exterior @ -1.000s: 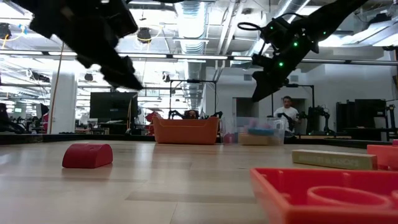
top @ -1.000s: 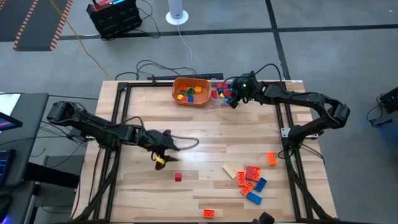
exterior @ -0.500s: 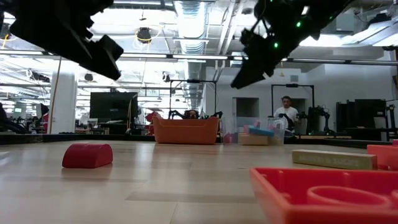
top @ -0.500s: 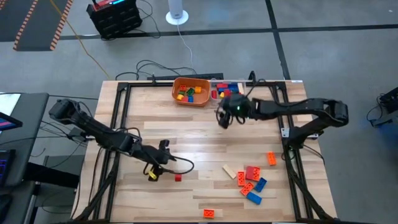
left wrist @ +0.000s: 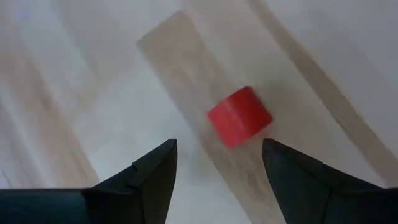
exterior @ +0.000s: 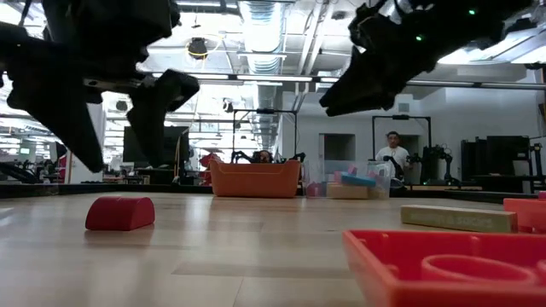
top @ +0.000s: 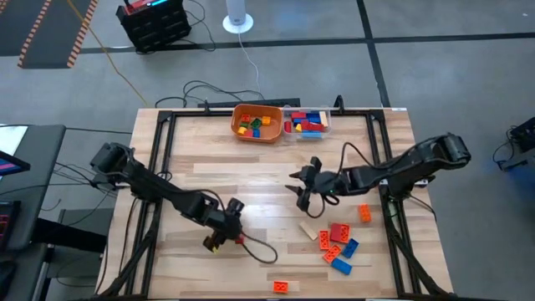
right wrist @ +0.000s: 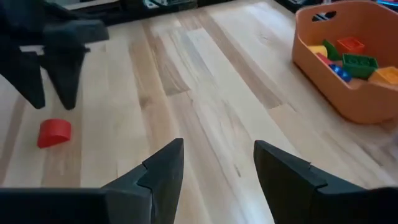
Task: Sort blocks by size
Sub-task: Put the small red block into the orange bin
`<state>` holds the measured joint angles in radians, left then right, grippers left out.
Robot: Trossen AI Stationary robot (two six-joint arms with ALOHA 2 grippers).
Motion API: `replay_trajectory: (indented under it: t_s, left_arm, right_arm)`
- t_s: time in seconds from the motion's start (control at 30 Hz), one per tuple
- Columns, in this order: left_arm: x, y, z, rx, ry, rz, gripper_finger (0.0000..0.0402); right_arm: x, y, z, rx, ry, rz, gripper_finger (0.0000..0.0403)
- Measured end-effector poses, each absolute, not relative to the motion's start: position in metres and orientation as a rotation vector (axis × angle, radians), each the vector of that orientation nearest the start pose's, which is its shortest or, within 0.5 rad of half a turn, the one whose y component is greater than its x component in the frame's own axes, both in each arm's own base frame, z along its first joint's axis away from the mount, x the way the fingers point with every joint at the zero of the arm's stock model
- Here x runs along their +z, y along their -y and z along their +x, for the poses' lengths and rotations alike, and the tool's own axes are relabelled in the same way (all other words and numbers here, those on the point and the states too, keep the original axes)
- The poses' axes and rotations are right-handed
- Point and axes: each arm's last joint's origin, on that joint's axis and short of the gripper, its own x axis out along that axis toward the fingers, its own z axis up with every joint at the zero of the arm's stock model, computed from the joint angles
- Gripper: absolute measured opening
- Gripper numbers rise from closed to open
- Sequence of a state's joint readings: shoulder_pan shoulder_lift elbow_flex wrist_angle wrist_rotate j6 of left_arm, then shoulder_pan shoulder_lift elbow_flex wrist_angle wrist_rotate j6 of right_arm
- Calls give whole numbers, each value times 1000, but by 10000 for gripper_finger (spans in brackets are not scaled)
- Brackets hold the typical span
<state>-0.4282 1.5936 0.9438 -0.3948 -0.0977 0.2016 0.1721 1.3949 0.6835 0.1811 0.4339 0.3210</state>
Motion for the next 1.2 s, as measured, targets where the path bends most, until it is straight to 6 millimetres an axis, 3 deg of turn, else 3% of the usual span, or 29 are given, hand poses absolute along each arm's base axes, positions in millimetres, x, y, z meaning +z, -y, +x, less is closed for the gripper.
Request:
replay_trajectory:
  t_s: [0.23, 0.43, 0.67, 0.97, 1.2]
  left_arm:
    - [196, 136, 295, -641, -969, 679, 231]
    - [181, 142, 307, -763, -1052, 774, 231]
    - [179, 149, 322, -827, -1064, 856, 217]
    - [155, 152, 324, -912, -1117, 927, 204]
    - [156, 150, 323, -880, -1142, 956, 198]
  right_arm:
    - [194, -43, 271, -400, -441, 153, 223]
    - [182, -39, 264, -458, -429, 162, 224]
    - [173, -37, 258, -490, -417, 178, 224]
    - [172, -30, 258, -514, -420, 180, 224]
    - [172, -30, 258, -512, -424, 172, 224]
